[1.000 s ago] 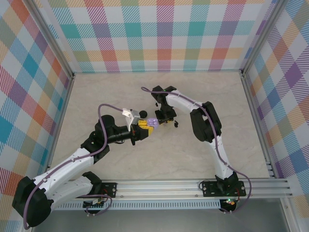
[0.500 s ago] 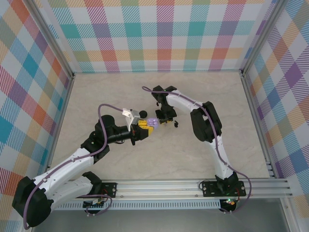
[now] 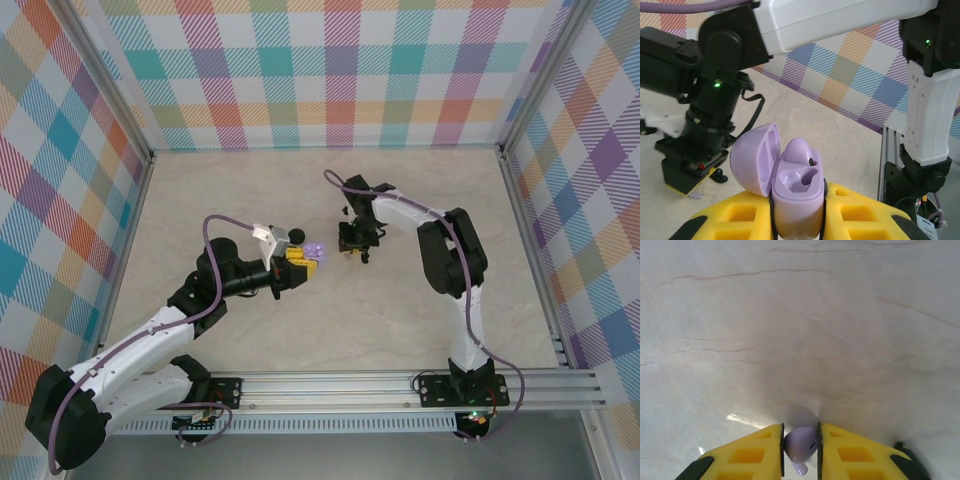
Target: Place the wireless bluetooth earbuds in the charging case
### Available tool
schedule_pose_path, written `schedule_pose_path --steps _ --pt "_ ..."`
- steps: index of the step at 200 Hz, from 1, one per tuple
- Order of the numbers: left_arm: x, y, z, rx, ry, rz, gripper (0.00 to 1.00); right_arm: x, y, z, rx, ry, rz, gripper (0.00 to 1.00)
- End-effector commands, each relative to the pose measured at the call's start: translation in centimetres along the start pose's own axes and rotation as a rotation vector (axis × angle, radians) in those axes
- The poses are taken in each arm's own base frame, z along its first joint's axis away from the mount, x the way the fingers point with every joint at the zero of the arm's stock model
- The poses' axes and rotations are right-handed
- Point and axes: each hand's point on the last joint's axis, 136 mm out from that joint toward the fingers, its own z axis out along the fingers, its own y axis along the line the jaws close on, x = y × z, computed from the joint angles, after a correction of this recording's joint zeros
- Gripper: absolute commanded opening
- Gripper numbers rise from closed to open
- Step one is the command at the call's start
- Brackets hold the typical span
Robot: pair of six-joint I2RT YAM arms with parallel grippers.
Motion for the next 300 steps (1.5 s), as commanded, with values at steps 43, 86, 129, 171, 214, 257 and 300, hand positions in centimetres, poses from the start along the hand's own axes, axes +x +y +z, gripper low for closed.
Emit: schedule_pose_path --steps 43,86,129,171,214,257,300 --pt "1.7 1.9 0.7 -0.088 0.054 -0.040 0.23 -1.7 0.9 -3.6 -0.283 -0.141 0.109 0.23" --pt "2.2 3.1 1.2 -0.136 0.062 -0.076 0.23 -1.7 1.0 -5.9 -0.414 -0.200 0.123 0.23" --pt "2.8 4.3 2.1 -0.168 0.084 -0.124 0.23 -1.3 1.6 -8.7 -0.500 -0.261 0.093 0.23" --pt "3.0 5.5 2.9 -0.204 0.077 -0.174 0.23 -0.7 3.0 -12.5 -0.583 -0.343 0.039 0.23" --pt "2.8 6.2 3.9 -0.208 0.045 -0.224 0.23 0.2 4.6 -17.1 -0.665 -0.436 -0.024 0.24" --pt "2.1 5.8 5.0 -0.142 -0.007 -0.243 0.22 1.6 6.4 -20.6 -0.769 -0.489 -0.103 0.24" --pt "0.8 4.3 5.6 -0.031 -0.066 -0.225 0.22 2.9 7.7 -23.7 -0.824 -0.550 -0.174 0.25"
